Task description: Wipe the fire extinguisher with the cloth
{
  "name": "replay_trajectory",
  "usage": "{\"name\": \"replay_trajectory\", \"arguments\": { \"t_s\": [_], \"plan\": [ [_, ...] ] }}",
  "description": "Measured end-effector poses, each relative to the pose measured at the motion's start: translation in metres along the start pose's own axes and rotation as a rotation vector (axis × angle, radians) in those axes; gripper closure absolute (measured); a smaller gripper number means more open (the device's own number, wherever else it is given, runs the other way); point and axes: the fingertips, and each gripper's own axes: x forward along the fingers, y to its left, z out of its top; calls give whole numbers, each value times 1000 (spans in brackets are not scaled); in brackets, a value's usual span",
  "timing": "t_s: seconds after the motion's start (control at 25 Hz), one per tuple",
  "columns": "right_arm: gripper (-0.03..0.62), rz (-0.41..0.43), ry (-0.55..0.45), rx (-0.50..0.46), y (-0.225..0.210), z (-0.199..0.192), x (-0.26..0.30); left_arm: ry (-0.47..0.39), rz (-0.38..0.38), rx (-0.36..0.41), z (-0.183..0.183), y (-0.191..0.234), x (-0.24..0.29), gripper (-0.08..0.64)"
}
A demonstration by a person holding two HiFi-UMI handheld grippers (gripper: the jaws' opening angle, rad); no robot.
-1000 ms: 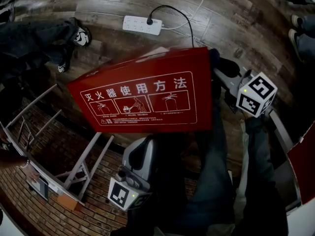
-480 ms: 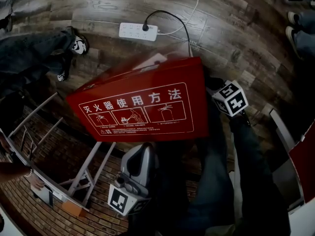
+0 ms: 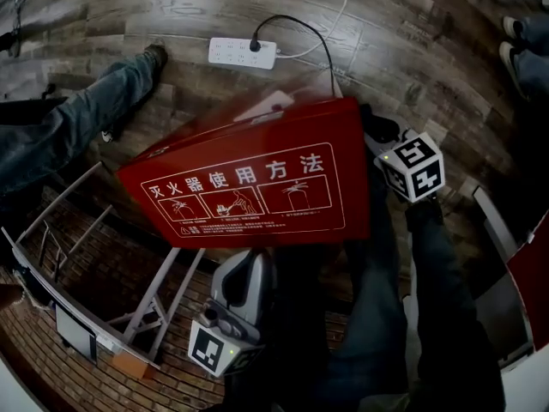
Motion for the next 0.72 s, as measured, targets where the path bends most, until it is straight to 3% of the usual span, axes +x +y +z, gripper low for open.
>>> {"name": "replay_trajectory", "arguments": {
  "t_s": [0.12, 0.2, 0.4, 0.56, 0.64, 0.72],
  "plan": [
    [491, 86, -41, -94, 33, -5, -33, 3, -26, -1, 1, 0, -2, 555],
    [491, 95, -87, -153, 58, -13, -58, 6, -46, 0, 1, 1, -4, 555],
    [491, -6, -195, -35, 111, -28, -97, 19, -87, 14, 0, 10, -20, 555],
    [491, 70, -210, -107, 185, -26, -96, 52, -91, 53, -5, 30, -37, 555],
    [491, 16, -242, -114, 207, -17, -109, 36, -83, 47, 5, 37, -43, 555],
    [491, -129, -265, -89, 208, -8, -139, 6, -81, 45, 22, 41, -53, 555]
  ]
}}
